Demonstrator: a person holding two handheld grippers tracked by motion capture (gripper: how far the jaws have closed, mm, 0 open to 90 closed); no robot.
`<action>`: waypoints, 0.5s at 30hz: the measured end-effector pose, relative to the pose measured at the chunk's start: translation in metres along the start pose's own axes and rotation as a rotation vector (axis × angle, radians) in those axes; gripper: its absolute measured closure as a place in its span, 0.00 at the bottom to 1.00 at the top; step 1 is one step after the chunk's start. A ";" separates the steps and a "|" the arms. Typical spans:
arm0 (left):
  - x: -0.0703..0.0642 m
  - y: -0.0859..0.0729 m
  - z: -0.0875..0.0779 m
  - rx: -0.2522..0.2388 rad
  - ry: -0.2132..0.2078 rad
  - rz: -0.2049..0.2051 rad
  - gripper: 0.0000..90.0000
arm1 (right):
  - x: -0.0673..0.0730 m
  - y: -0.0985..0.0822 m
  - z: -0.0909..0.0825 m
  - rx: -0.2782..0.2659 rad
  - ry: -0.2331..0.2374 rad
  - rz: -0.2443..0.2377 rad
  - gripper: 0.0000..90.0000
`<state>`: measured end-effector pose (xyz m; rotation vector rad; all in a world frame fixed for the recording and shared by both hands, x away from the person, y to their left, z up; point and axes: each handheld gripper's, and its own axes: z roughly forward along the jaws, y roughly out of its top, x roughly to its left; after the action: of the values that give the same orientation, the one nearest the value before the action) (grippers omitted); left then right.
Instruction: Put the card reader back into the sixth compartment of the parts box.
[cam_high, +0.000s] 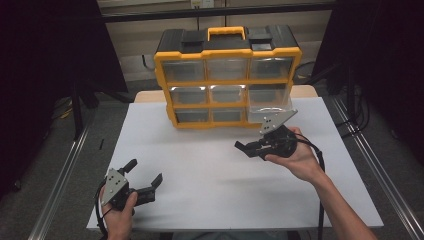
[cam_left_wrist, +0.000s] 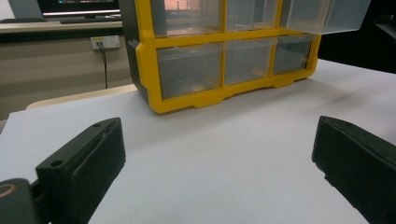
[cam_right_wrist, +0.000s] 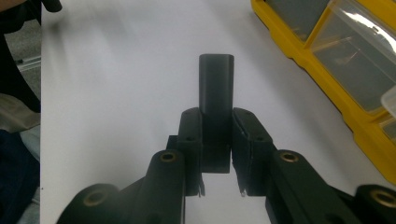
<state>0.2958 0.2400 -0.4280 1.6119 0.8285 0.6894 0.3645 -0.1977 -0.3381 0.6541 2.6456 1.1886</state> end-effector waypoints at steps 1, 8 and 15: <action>0.000 0.000 0.000 -0.002 0.001 -0.002 0.03 | -0.001 0.000 -0.001 -0.002 -0.002 -0.001 0.82; -0.001 0.002 -0.001 -0.020 -0.010 0.006 0.03 | -0.005 0.007 -0.015 -0.050 -0.021 0.000 0.82; 0.000 0.001 0.000 -0.012 -0.004 0.004 0.03 | -0.008 0.017 -0.022 -0.083 -0.037 -0.010 0.82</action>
<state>0.2955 0.2399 -0.4269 1.6038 0.8166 0.6924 0.3698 -0.2056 -0.3111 0.6418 2.5514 1.2635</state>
